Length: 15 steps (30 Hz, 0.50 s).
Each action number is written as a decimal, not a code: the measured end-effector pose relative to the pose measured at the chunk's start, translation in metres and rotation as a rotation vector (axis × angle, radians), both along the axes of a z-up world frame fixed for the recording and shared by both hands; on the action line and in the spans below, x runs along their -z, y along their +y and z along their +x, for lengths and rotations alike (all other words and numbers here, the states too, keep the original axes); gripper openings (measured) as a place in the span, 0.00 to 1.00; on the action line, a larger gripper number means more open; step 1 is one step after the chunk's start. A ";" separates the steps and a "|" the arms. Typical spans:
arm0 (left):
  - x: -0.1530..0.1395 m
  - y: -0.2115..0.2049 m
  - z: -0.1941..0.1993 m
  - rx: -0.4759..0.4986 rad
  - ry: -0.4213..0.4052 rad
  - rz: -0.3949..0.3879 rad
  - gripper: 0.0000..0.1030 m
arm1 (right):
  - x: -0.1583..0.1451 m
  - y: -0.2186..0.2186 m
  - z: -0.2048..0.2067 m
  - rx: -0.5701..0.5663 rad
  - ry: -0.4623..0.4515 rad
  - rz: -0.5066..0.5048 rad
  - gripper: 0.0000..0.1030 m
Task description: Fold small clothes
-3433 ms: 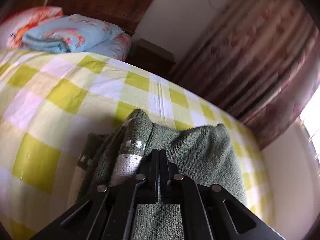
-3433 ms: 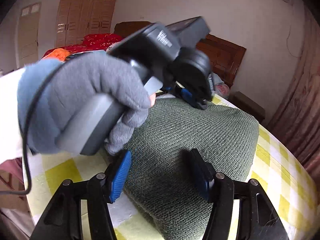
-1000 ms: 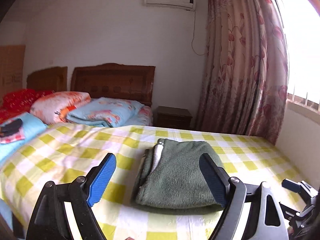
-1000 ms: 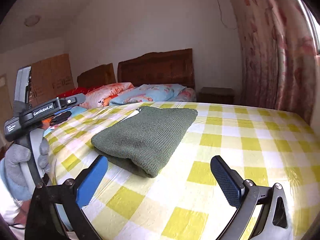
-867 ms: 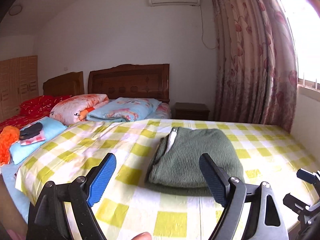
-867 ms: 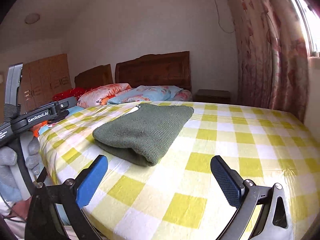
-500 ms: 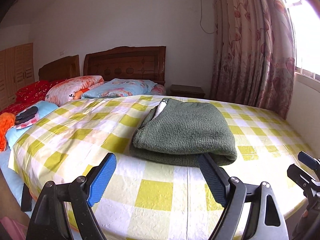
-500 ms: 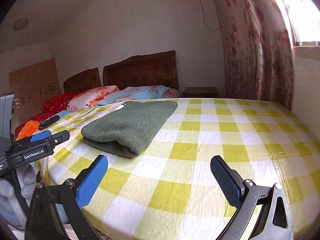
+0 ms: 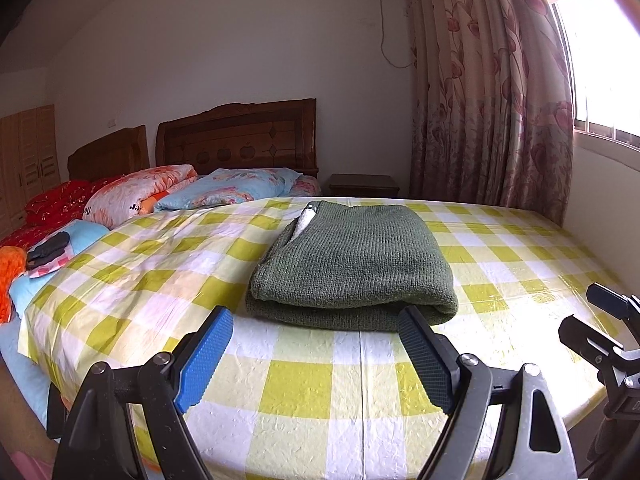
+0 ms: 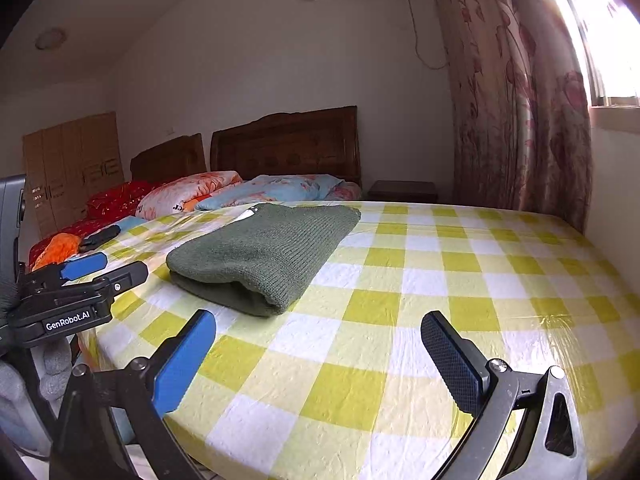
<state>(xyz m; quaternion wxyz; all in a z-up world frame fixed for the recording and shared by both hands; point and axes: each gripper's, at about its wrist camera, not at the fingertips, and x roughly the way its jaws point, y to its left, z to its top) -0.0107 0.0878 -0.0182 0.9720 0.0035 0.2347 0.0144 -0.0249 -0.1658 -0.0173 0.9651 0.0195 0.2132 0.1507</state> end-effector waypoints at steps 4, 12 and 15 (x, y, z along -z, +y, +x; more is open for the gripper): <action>0.001 0.000 0.000 0.001 0.002 -0.002 0.84 | 0.001 0.000 0.000 -0.002 0.002 -0.001 1.00; 0.001 0.000 0.000 0.003 0.007 -0.004 0.84 | 0.002 0.001 0.000 -0.002 0.010 0.000 1.00; 0.001 0.000 0.000 0.003 0.007 -0.004 0.84 | 0.002 0.001 0.000 -0.002 0.010 0.002 1.00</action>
